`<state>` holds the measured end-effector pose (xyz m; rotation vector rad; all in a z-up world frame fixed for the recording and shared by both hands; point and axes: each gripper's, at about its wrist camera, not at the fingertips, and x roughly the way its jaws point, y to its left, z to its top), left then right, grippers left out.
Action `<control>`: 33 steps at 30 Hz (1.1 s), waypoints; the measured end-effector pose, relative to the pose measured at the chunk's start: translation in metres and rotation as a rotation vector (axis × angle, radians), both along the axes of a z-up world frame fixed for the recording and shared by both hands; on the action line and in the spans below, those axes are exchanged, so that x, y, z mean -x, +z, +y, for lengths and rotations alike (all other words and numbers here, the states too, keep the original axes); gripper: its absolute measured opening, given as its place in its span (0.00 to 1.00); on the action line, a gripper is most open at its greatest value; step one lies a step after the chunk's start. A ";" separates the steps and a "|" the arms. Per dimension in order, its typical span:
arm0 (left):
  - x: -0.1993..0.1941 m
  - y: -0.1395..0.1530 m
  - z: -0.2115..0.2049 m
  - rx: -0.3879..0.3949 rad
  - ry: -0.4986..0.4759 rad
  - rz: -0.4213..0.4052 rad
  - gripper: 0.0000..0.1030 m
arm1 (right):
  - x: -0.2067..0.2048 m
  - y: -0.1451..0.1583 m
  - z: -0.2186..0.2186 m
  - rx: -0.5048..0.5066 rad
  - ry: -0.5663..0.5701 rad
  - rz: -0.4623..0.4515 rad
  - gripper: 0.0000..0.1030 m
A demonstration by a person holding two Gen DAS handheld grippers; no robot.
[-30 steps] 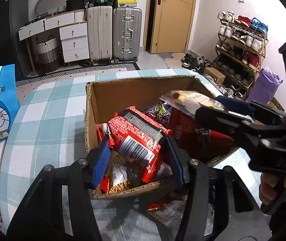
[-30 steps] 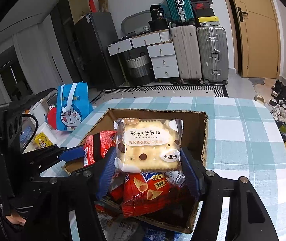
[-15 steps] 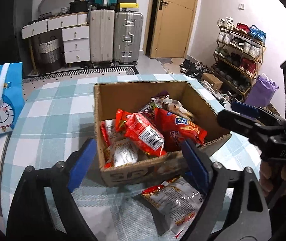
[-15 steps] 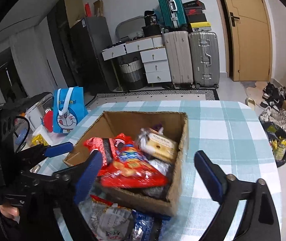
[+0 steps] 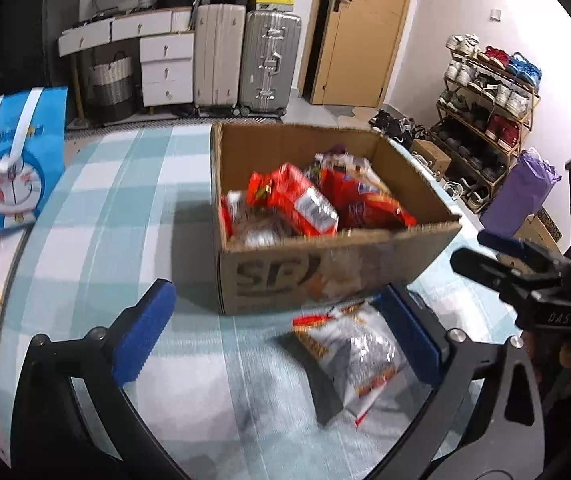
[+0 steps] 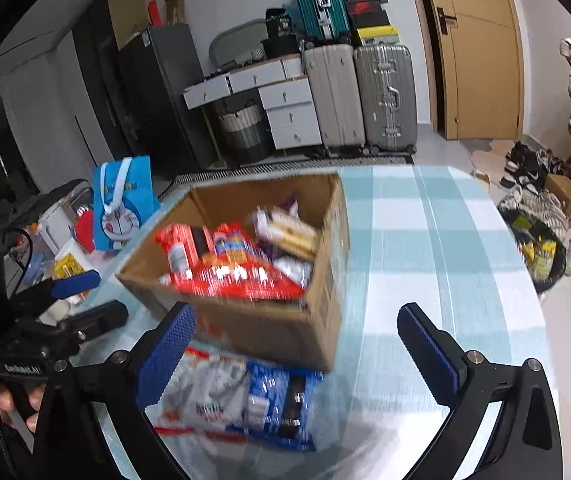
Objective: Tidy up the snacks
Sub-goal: 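Move both grippers toward the white chip bag and blue Oreo pack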
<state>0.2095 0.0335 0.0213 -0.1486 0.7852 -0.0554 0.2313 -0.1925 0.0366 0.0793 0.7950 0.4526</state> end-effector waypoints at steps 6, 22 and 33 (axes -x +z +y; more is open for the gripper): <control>0.012 -0.024 -0.008 0.035 0.006 0.061 0.99 | 0.017 -0.030 -0.002 0.052 0.005 0.059 0.99; 0.011 -0.055 -0.021 0.062 -0.007 0.130 0.99 | 0.026 -0.069 0.000 0.067 -0.006 0.160 0.99; 0.008 -0.052 -0.018 0.070 -0.009 0.120 0.99 | 0.013 -0.080 0.018 0.082 0.010 0.206 0.99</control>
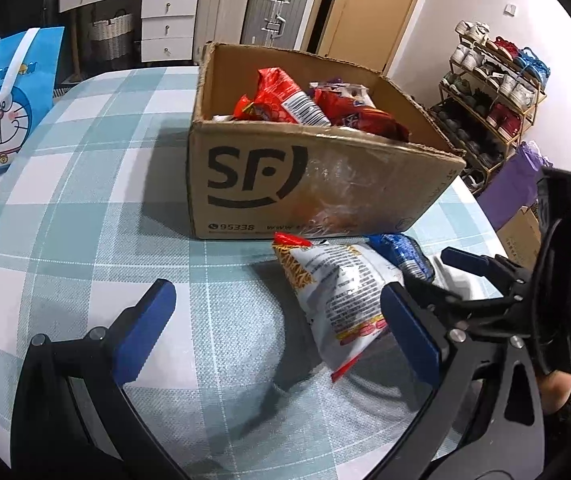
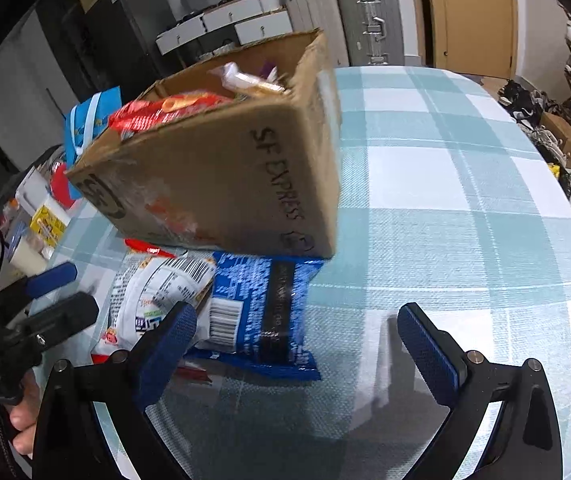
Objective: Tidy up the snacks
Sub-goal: 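Move both grippers toward the white chip bag and blue Oreo pack, then grasp the blue Oreo pack with the right gripper while the left gripper grasps the white chip bag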
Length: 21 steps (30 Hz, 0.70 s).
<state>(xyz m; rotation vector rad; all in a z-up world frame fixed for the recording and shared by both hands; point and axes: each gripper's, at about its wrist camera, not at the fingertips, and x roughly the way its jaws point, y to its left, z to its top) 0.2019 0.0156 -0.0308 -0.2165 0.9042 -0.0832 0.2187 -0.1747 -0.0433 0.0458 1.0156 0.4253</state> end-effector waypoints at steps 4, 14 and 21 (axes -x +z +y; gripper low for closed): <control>-0.001 0.000 0.000 0.006 -0.003 -0.007 0.99 | 0.001 -0.003 0.005 0.019 0.009 -0.001 0.99; -0.001 -0.001 0.000 0.004 -0.004 -0.002 0.99 | 0.006 0.000 0.002 -0.013 0.037 -0.025 0.70; 0.001 0.001 -0.005 0.019 -0.030 -0.011 0.99 | 0.016 0.005 0.006 -0.025 0.078 -0.046 0.44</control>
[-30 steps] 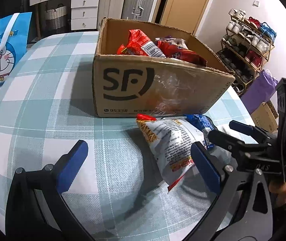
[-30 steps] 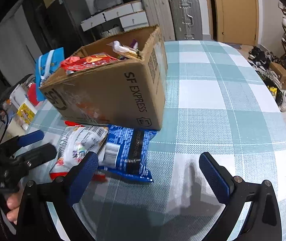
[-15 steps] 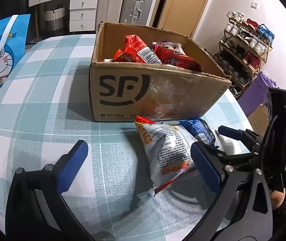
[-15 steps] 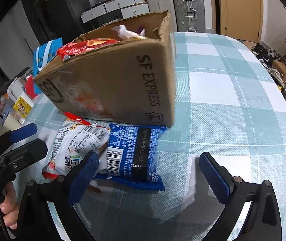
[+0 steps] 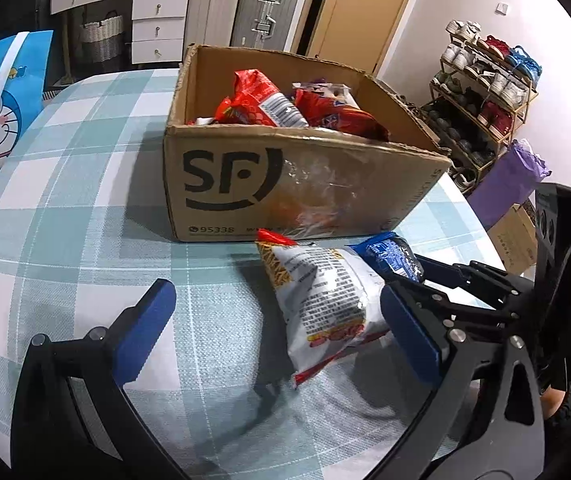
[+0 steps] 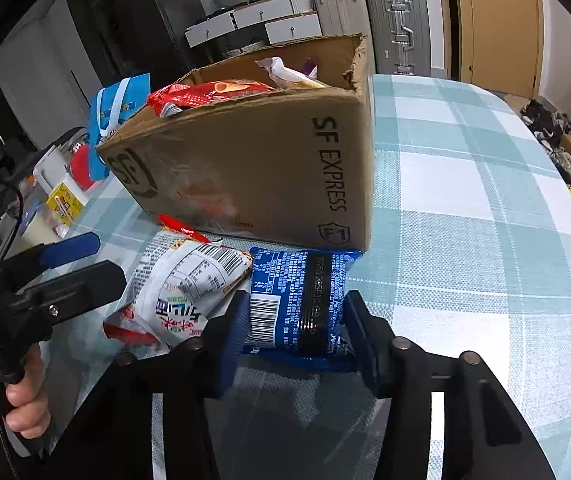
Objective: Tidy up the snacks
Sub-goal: 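Grasp the blue Oreo pack with the right gripper while the left gripper grasps the white chip bag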
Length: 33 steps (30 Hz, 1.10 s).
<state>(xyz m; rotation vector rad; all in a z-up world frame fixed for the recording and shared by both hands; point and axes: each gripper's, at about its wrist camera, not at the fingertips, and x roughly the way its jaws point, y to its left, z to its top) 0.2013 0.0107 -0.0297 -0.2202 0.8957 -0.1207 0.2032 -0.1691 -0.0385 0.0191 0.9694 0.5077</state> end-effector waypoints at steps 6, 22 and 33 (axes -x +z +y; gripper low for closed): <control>-0.003 -0.003 -0.009 0.011 -0.030 0.012 0.99 | 0.014 0.005 -0.010 -0.020 -0.019 -0.022 0.43; -0.029 -0.024 -0.038 0.040 -0.093 0.099 0.70 | 0.029 0.012 -0.033 -0.051 -0.067 -0.047 0.43; -0.018 -0.017 -0.038 0.075 -0.135 0.042 0.44 | 0.035 0.021 -0.032 -0.064 -0.058 -0.069 0.43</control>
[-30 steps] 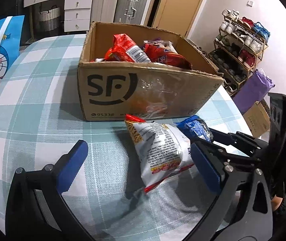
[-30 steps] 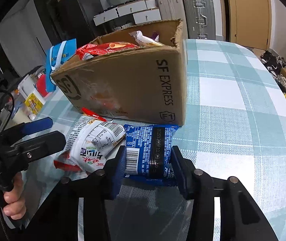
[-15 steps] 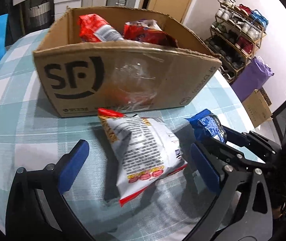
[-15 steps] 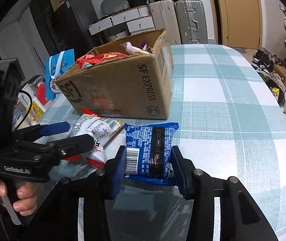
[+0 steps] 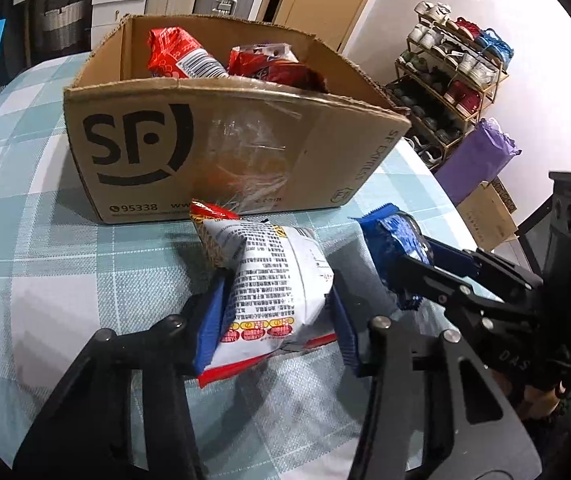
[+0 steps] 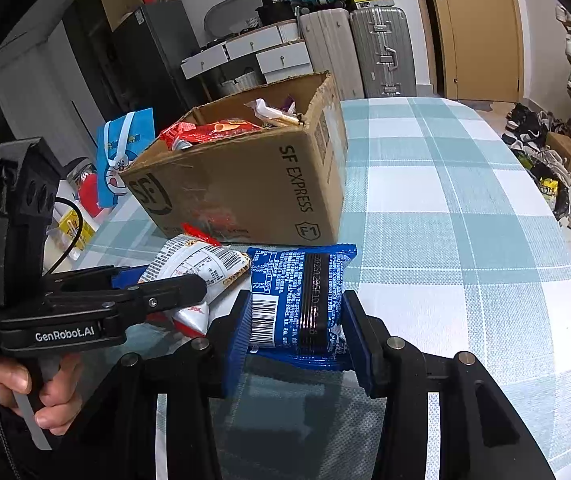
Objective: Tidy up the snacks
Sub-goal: 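Grasp the blue Oreo pack with the right gripper while the left gripper grasps the white chip bag, then carry the chip bag with the left gripper while the right gripper carries the blue pack over the box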
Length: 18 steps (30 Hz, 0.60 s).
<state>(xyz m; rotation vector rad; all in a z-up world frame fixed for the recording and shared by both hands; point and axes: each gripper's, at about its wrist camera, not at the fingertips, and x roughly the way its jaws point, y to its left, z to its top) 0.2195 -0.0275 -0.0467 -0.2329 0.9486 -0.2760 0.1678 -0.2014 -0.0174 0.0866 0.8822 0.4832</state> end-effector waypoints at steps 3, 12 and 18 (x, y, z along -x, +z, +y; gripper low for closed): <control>0.007 0.006 -0.001 0.000 -0.002 -0.016 0.44 | 0.002 0.004 0.001 -0.005 0.003 -0.010 0.43; 0.034 0.047 0.010 -0.002 0.014 -0.098 0.44 | 0.012 0.022 0.007 -0.018 0.029 -0.062 0.43; 0.061 0.087 0.023 -0.002 0.028 -0.168 0.44 | 0.018 0.039 0.011 -0.034 0.049 -0.110 0.43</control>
